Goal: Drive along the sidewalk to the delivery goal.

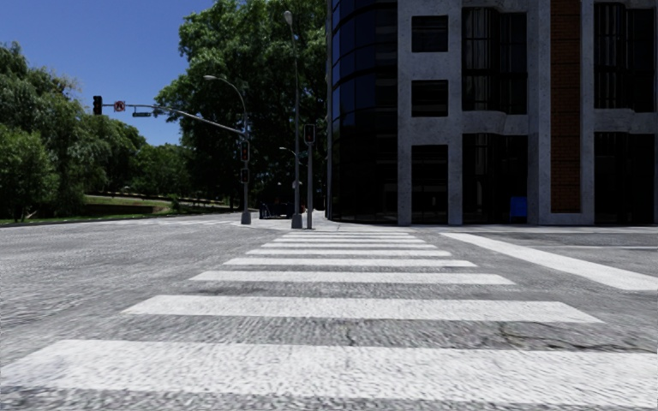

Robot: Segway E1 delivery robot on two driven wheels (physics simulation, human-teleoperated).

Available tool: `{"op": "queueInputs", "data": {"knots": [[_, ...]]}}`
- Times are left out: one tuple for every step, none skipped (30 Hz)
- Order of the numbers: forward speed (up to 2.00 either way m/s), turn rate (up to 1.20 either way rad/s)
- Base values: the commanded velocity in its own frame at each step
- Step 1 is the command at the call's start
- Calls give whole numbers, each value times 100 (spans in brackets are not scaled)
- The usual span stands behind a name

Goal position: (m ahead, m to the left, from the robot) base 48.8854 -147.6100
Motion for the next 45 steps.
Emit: {"op": "queueInputs", "data": {"knots": [[200,0],[200,0],[200,0],[200,0],[200,0],[200,0],[200,0],[200,0],[200,-35],[200,-86],[200,-100],[200,-104],[200,-103],[200,-25],[200,-25],[200,-6],[200,-1],[200,0],[200,0],[200,0],[200,0],[200,0],[200,0],[200,0],[200,0],[200,0],[200,0],[200,0],[200,0],[200,0],[200,0],[200,0],[200,0],[200,0],[200,0],[200,0],[200,0],[200,0],[200,0],[200,0],[200,0],[200,0],[200,0],[200,0],[200,0]]}}
